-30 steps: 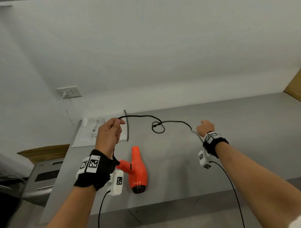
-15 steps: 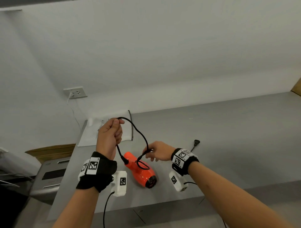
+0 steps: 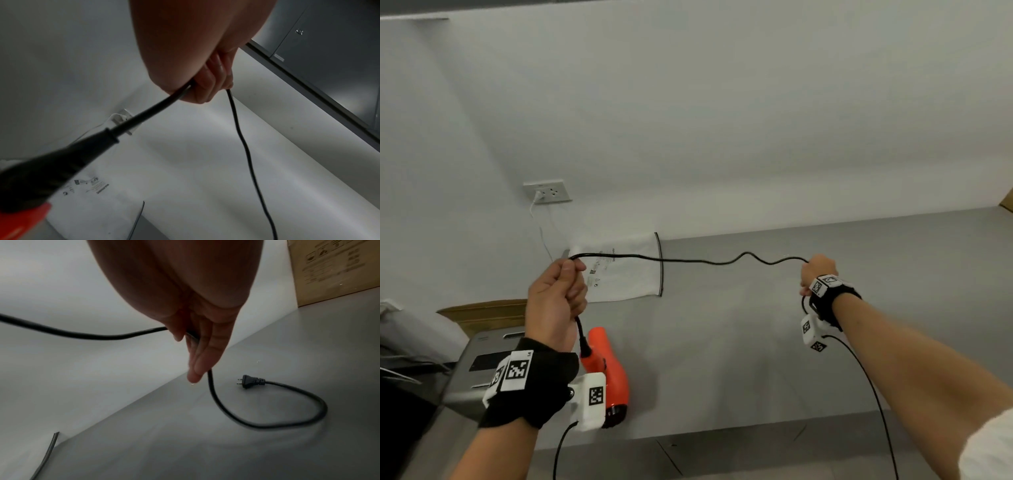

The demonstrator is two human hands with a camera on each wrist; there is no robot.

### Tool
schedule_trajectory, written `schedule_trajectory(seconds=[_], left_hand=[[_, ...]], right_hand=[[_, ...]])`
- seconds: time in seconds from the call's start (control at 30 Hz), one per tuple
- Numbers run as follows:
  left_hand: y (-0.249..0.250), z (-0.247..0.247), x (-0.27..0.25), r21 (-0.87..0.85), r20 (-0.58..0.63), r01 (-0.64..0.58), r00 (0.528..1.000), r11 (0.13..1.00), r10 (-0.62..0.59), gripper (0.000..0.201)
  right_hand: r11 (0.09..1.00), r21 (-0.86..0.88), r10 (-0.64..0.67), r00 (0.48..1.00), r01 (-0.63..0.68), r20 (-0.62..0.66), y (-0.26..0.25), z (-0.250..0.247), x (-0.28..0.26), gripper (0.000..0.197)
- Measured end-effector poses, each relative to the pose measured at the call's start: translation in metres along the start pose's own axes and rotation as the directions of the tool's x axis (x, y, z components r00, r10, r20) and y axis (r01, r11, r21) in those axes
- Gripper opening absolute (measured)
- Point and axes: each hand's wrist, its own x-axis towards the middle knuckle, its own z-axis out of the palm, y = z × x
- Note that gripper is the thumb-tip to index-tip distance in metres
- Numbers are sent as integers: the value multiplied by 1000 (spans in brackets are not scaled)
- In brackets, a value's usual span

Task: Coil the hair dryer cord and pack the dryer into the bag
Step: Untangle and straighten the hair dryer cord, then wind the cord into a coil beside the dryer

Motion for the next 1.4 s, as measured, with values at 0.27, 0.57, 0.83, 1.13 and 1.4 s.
schedule_trajectory(seconds=[0.27,0.57,0.83,1.13,1.4], left_hand=[[-21,25,-8,145,100,23,994,989,-38,30],[-21,69,-13,237,254,-47,967,970,-15,29],[-65,79,-31,371,276,66,945,926,-178,36],[-78,101,-29,127,294,228,921,965,-256,37],[-86,113,-26,64,291,289,910,955,-295,32]], right_hand=[[905,137,-399,915,403,-56,-57,-1,-88,73],[541,444,-838,503,714,212,-130,16,-223,25],[367,137,-856,392,920,-337,-138,-24,-186,20],[693,-251,-680,728,676,85,-66,57,-151,35],[590,-202,-677,615,782,403,-35,82,-215,40]])
